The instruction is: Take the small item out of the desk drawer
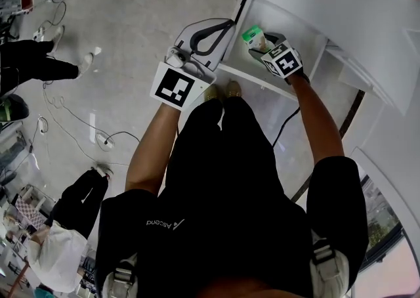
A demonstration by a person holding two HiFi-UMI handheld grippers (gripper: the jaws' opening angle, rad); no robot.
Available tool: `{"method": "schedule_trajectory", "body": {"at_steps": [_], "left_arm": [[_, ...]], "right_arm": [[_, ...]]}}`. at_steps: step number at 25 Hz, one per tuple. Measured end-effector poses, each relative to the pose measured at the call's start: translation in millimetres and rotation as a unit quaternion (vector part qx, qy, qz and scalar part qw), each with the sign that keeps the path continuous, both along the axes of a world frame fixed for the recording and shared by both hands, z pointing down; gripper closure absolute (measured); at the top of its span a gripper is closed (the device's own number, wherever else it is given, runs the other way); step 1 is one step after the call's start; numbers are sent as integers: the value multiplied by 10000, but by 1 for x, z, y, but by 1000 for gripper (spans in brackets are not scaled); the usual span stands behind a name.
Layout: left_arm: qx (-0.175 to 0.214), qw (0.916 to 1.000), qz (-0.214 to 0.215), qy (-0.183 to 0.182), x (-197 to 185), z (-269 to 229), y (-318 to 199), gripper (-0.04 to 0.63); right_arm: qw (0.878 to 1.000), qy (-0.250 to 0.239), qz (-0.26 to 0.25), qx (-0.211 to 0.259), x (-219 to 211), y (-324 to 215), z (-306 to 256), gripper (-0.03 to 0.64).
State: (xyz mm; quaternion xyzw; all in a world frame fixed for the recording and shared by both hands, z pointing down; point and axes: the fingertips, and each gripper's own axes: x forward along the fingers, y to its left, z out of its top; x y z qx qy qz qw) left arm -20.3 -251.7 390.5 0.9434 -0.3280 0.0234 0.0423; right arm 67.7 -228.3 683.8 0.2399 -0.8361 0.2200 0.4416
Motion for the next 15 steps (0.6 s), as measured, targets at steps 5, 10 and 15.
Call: {"method": "schedule_trajectory", "body": {"at_steps": [5,10,15], "left_arm": [[-25,10000,42,-19,-1,-3,-2,597],[-4,10000,95,-12,-1,-10,-4,597],[111,9998,141,-23,10,-17,4,597]], "right_arm": [[9979,-460,147,430,-5,-7,-42,296],[9907,-929,345,930,-9,-15,-97,298],[9775,-1382,576,1486,-1,-17,-148,298]]}}
